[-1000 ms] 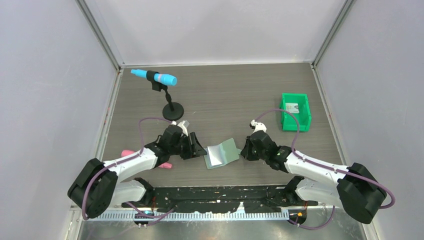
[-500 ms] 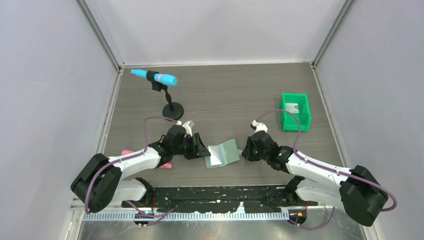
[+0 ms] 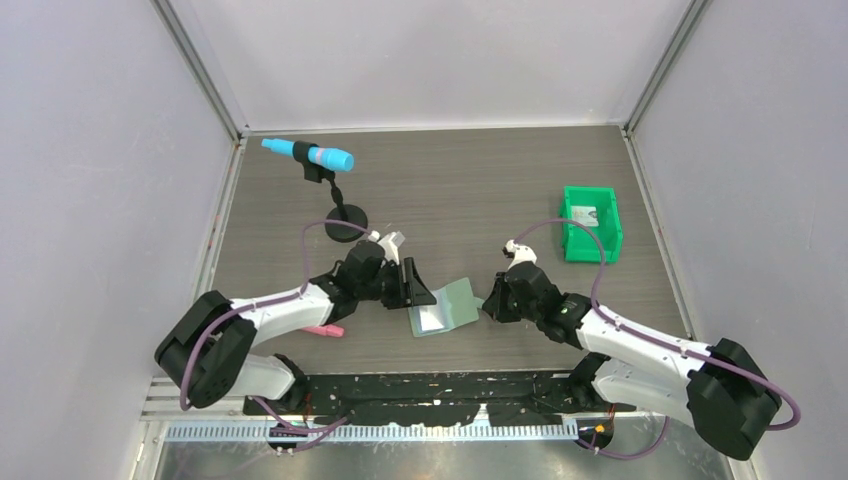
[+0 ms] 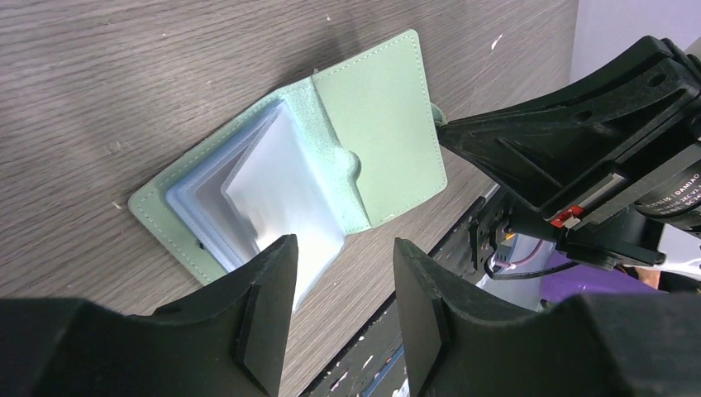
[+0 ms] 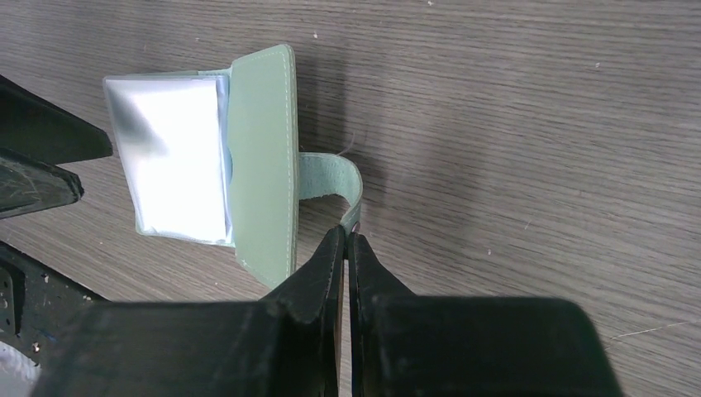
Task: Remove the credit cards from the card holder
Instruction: Open the card holder at the center of the board.
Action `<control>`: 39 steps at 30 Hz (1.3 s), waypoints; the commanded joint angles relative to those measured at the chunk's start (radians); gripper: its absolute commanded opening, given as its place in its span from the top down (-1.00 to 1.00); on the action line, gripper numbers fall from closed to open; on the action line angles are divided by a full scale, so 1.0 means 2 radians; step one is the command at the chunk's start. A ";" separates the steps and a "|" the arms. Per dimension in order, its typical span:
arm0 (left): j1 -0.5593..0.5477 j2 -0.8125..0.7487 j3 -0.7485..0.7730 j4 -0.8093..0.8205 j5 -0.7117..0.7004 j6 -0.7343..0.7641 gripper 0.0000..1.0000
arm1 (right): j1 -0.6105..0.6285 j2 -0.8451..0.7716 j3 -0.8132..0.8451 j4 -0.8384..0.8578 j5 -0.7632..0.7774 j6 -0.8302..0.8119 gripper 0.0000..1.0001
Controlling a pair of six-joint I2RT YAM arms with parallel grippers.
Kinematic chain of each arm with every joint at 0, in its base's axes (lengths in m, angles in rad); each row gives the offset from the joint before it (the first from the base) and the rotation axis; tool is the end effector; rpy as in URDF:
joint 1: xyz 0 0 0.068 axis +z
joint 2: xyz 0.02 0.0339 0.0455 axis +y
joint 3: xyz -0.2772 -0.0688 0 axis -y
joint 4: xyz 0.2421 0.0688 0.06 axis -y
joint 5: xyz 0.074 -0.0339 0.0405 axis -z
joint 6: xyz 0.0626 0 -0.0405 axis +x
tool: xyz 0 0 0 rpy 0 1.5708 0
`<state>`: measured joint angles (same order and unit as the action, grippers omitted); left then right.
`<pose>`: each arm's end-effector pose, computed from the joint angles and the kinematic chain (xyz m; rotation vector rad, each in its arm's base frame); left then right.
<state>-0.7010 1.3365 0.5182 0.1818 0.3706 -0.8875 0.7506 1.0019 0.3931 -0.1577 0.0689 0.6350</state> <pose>0.1927 -0.1923 0.1687 0.0025 2.4736 -1.2095 0.1506 0.1345 0.1632 -0.1042 2.4138 0.5922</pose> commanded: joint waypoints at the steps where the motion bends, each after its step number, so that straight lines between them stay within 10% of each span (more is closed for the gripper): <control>1: -0.009 -0.001 0.022 0.001 -0.008 0.015 0.02 | -0.001 -0.014 0.002 0.007 -0.001 0.003 0.88; 9: -0.028 -0.029 0.056 -0.139 -0.106 0.069 -0.09 | -0.001 -0.015 0.003 0.005 -0.004 0.000 0.88; 39: -0.029 0.026 0.059 -0.012 -0.024 0.051 -0.14 | -0.001 -0.037 0.004 0.002 -0.006 0.000 0.81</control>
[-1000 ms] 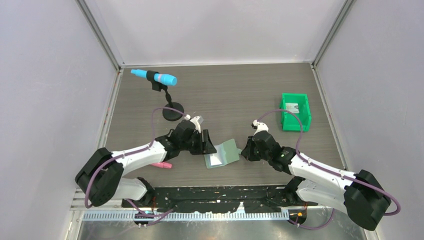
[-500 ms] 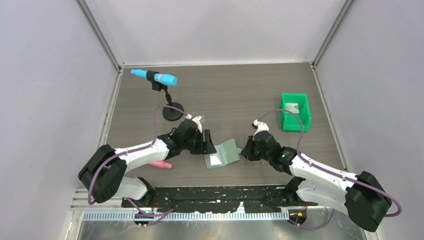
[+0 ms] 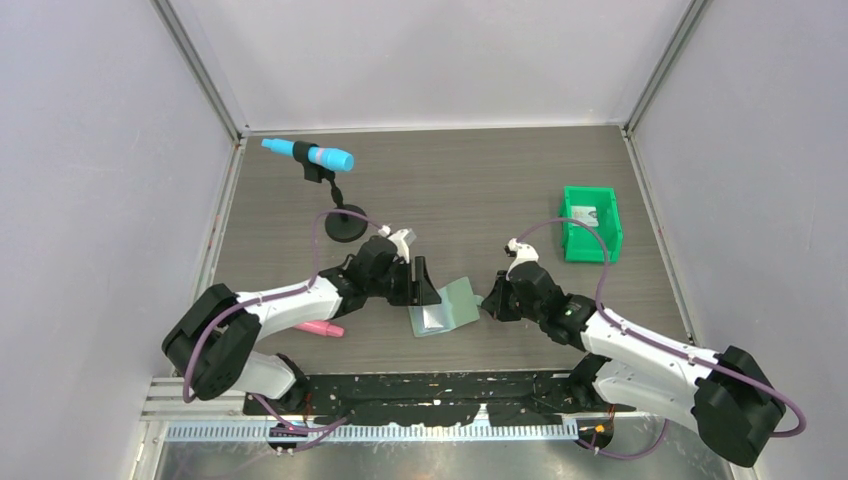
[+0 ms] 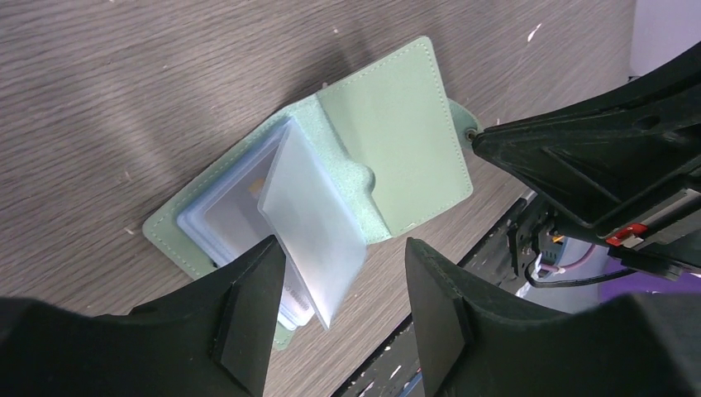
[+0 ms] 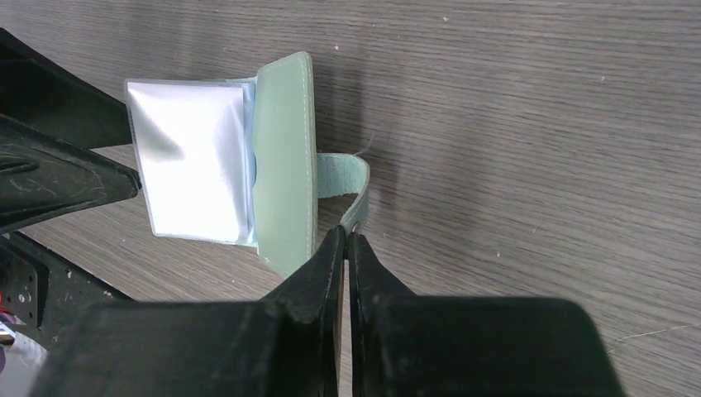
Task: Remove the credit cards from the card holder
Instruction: Open the card holder at the center of the board.
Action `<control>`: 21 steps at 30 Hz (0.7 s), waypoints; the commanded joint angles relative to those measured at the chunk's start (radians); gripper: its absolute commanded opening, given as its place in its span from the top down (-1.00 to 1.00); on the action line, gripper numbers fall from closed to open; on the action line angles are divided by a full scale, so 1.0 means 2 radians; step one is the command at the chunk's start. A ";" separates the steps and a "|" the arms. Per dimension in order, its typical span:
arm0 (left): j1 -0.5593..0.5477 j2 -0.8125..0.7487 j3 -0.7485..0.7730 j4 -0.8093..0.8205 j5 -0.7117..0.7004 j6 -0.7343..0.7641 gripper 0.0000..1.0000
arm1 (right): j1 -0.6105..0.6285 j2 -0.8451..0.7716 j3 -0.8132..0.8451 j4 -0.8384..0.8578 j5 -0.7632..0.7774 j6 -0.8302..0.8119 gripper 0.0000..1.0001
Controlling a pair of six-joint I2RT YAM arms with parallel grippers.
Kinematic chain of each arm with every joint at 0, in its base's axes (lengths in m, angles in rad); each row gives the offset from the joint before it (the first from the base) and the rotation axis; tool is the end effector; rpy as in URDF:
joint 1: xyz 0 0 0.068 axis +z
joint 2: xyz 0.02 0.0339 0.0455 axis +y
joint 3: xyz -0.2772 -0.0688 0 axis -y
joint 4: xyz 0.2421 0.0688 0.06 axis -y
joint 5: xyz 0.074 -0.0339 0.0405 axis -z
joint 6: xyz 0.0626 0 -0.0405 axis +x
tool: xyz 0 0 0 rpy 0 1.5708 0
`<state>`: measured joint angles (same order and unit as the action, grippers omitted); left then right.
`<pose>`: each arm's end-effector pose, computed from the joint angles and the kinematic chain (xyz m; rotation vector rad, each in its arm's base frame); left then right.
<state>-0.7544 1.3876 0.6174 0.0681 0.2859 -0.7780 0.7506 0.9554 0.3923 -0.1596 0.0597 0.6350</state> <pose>0.1973 -0.2097 0.1740 0.1372 2.4976 -1.0617 0.1481 0.1331 0.1711 -0.1054 2.3762 0.6311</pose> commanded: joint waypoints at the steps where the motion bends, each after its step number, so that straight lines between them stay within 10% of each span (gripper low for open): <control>1: -0.002 0.000 0.007 0.053 0.023 -0.008 -0.14 | -0.001 -0.015 0.004 0.003 -0.001 0.000 0.79; 12: -0.006 0.049 0.031 0.128 0.074 -0.039 -0.13 | -0.001 -0.057 0.049 -0.078 0.013 -0.013 0.26; 21: -0.011 0.104 0.091 0.122 0.076 -0.039 -0.11 | -0.001 -0.098 0.048 -0.034 -0.071 -0.023 0.37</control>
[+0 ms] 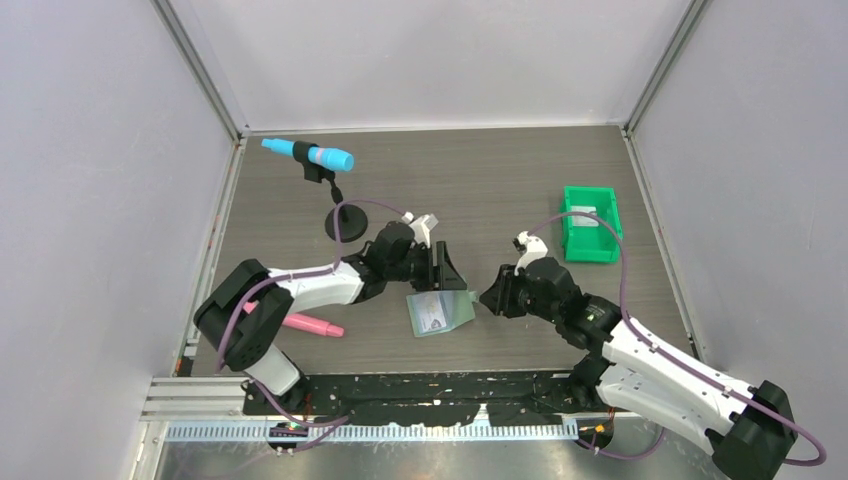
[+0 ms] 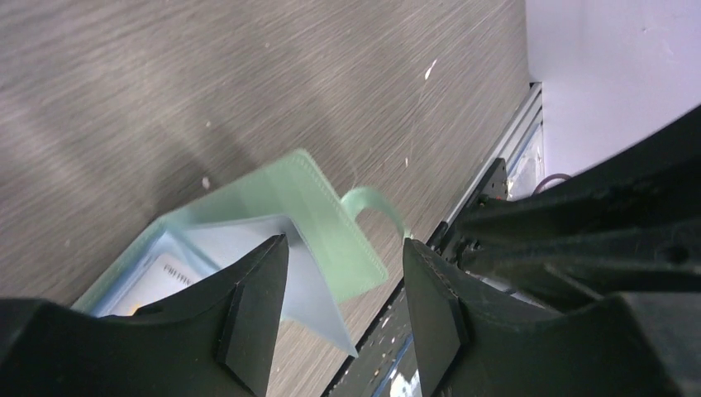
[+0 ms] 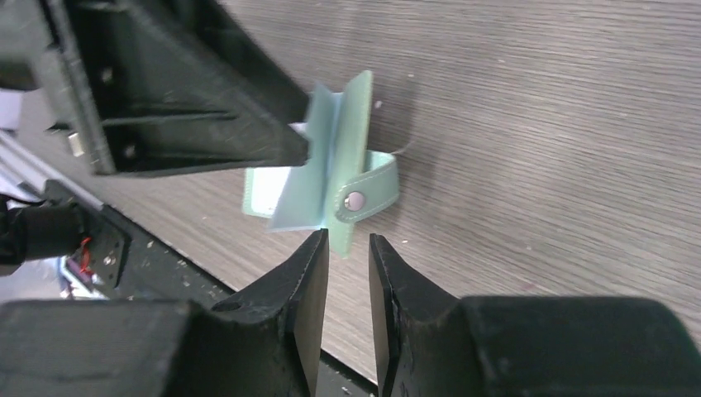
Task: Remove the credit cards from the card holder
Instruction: Open the card holder at the center of the board.
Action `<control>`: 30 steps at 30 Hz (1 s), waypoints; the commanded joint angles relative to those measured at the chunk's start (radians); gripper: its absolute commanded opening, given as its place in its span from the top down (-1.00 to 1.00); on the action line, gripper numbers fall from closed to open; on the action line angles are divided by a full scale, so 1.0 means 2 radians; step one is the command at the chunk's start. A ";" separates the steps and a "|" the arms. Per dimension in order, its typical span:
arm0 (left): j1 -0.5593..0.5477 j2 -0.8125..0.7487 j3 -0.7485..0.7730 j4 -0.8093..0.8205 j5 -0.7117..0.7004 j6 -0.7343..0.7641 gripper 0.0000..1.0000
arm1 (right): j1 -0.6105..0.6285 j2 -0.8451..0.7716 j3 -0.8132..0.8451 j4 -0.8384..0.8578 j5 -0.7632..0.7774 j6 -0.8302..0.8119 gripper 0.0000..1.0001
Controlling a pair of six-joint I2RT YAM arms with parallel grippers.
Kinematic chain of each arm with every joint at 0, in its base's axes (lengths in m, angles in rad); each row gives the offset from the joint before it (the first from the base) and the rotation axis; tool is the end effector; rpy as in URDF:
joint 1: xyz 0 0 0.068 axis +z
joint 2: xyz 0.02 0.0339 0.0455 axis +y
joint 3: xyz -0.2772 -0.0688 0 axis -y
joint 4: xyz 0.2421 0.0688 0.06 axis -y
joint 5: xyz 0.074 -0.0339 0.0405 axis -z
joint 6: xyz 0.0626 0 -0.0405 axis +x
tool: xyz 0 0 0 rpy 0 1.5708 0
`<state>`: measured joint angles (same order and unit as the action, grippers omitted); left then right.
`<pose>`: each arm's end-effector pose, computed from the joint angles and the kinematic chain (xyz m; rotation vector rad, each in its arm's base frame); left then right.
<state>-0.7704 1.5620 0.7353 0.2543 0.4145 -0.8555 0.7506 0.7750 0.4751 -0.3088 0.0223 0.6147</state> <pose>0.2236 -0.2521 0.1821 0.1738 2.4232 -1.3047 0.1348 0.1238 0.2152 -0.1415 2.2751 0.7308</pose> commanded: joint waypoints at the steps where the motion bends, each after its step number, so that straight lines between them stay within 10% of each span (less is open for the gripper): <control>1: -0.004 0.022 0.037 0.029 0.011 0.000 -0.11 | -0.001 -0.008 0.005 0.046 -0.065 -0.013 0.38; 21: 0.006 0.069 0.070 0.040 0.016 -0.028 -0.10 | 0.040 0.044 -0.014 0.175 -0.083 0.029 0.37; 30: 0.059 -0.037 0.097 -0.141 -0.047 0.025 -0.10 | 0.061 0.164 -0.027 0.259 -0.054 0.043 0.46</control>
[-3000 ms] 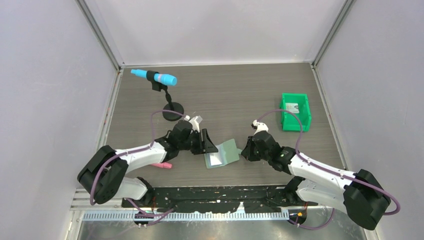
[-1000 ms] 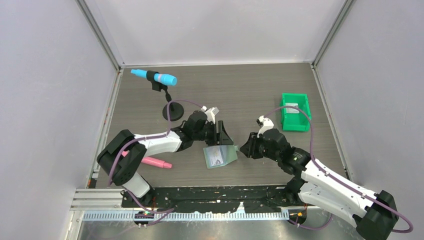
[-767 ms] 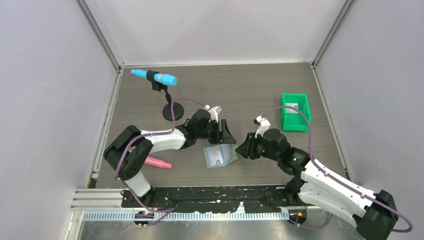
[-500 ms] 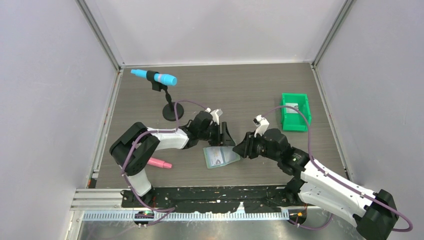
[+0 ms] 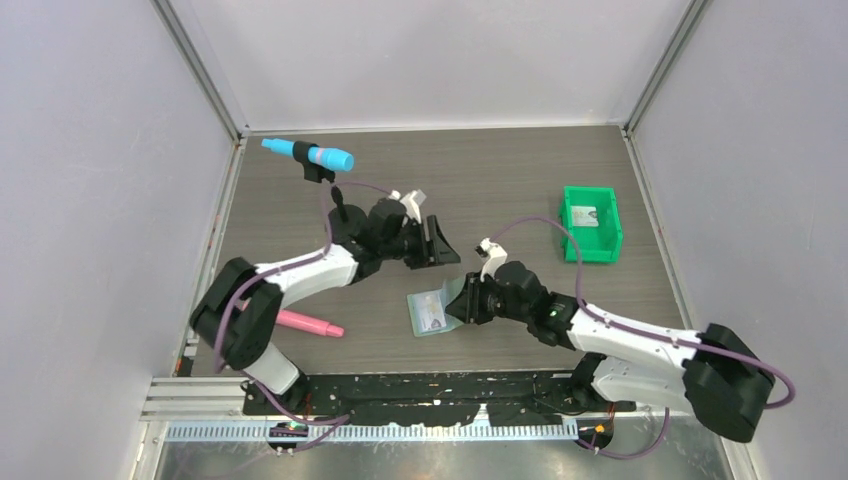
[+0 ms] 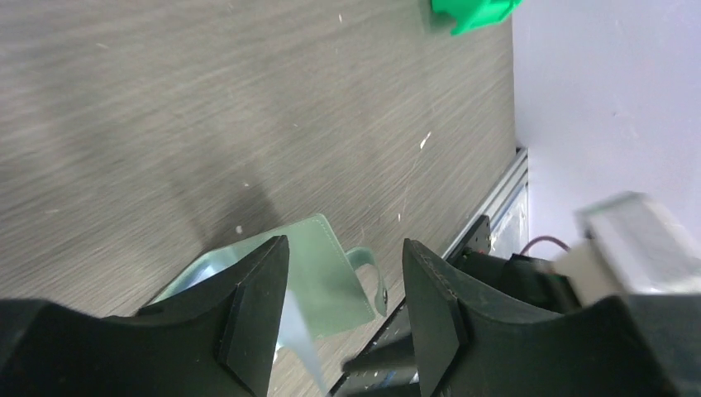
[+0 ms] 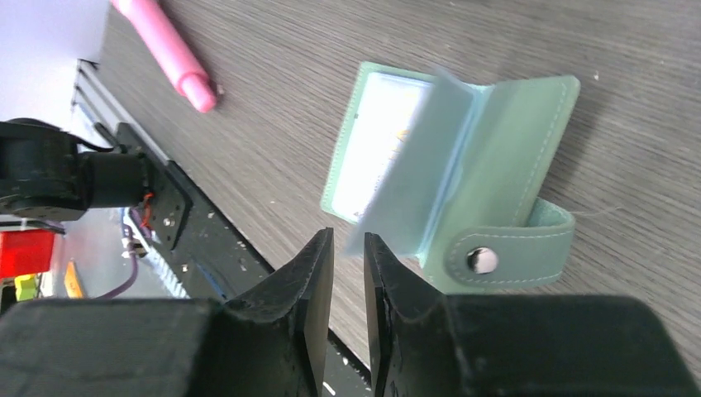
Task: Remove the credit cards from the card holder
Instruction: Open the card holder at the center of the board.
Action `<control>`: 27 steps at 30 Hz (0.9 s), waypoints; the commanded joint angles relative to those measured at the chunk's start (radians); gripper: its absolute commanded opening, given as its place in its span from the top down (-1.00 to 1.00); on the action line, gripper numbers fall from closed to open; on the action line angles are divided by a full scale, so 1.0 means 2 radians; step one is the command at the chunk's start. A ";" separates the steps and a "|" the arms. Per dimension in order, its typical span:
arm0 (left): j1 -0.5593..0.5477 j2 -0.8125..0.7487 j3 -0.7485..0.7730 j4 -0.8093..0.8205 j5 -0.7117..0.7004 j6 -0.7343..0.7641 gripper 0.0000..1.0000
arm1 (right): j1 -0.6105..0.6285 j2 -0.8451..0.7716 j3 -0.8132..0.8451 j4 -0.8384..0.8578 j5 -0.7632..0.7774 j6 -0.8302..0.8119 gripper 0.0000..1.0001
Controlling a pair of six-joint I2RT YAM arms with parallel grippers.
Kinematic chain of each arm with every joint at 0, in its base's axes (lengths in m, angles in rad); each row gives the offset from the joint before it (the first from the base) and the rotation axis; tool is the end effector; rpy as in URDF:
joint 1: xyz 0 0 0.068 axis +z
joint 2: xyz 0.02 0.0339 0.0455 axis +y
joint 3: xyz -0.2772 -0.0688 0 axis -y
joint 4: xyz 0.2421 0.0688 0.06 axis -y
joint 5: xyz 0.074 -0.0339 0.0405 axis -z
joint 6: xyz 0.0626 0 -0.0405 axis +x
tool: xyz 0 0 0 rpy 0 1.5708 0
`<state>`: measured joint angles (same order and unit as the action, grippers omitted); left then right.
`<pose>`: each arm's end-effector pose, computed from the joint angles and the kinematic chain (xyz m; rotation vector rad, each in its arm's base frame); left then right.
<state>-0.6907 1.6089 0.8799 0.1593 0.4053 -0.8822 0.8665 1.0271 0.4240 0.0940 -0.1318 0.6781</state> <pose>0.2632 -0.2496 0.2030 0.0390 2.4079 -1.2740 0.1419 0.1797 0.1965 -0.2996 2.2410 1.0323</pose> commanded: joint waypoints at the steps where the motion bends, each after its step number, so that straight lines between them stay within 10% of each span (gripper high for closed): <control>1: 0.023 -0.072 0.022 -0.116 -0.053 0.047 -0.10 | 0.003 0.045 -0.002 0.058 0.027 0.012 0.46; 15: 0.027 -0.202 -0.137 -0.135 -0.097 0.070 -0.05 | 0.002 0.055 -0.005 0.025 0.074 0.009 0.48; 27: 0.025 -0.109 -0.132 0.007 -0.018 0.053 -0.13 | 0.002 0.056 -0.016 0.014 0.108 0.017 0.50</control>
<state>-0.6350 1.3445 0.5724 0.0509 0.3111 -0.7734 0.8684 1.1389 0.3954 0.1101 0.0330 0.7055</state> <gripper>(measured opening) 0.564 0.255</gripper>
